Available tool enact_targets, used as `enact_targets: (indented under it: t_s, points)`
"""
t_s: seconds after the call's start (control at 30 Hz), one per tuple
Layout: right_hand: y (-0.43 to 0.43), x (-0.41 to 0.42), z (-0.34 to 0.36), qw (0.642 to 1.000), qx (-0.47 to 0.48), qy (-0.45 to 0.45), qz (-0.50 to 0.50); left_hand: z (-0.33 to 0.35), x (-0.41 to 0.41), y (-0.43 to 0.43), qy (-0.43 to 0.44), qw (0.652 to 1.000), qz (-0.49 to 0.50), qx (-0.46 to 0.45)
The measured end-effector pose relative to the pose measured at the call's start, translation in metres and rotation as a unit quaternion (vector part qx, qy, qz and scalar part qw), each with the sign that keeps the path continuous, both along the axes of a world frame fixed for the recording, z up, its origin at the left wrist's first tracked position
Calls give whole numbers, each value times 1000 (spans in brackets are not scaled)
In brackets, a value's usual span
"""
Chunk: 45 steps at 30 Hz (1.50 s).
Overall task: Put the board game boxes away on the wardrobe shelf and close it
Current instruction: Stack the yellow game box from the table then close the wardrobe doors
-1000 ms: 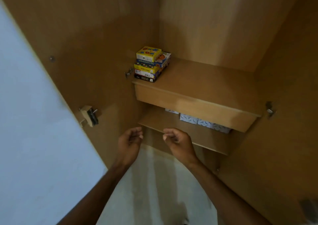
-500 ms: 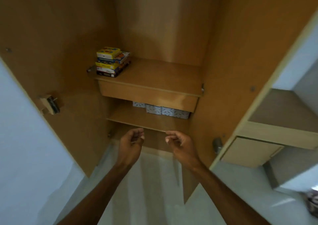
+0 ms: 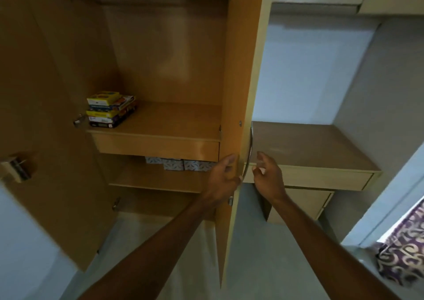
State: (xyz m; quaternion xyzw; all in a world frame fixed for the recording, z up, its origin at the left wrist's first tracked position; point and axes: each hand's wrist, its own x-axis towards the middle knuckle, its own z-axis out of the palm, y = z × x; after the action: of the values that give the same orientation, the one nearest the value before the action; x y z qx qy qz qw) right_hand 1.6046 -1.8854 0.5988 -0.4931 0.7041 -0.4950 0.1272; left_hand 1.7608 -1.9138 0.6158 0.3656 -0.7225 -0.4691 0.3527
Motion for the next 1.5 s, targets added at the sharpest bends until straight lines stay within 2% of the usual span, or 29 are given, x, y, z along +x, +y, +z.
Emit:
enact_targets:
  t_s: [0.13, 0.33, 0.5, 0.6, 0.8, 0.97, 1.07, 1.2, 1.33, 1.5]
  points:
    - [-6, -3, 14, 993, 6, -35, 110, 6, -13, 1, 7, 1000, -16, 1]
    - [-10, 3, 5, 988, -7, -77, 131, -5, 2, -1, 29, 999, -14, 3]
    - [-46, 31, 2, 988, -31, -41, 143, -10, 49, -21, 32, 998, 39, -24]
    - [-79, 57, 2, 987, -44, -14, 156, -12, 81, -40, 48, 996, 72, -11]
    - [-159, 127, -3, 979, -66, 29, 192, -23, 153, -111, 44, 989, 136, -39]
    - [-238, 185, -4, 968, -72, 64, 232, -17, 203, -185, 62, 988, 135, -44]
    - [-291, 207, -5, 966, -72, 87, 231, -5, 222, -232, 71, 990, 119, -21]
    - [-351, 229, -7, 969, -77, 96, 215, 0, 242, -298, 42, 994, 99, -5]
    - [-395, 244, -7, 977, -72, 132, 150, -1, 253, -360, 34, 996, 82, 16]
    - [-439, 249, -4, 980, -54, 161, 105, 5, 251, -413, 92, 989, 58, 96]
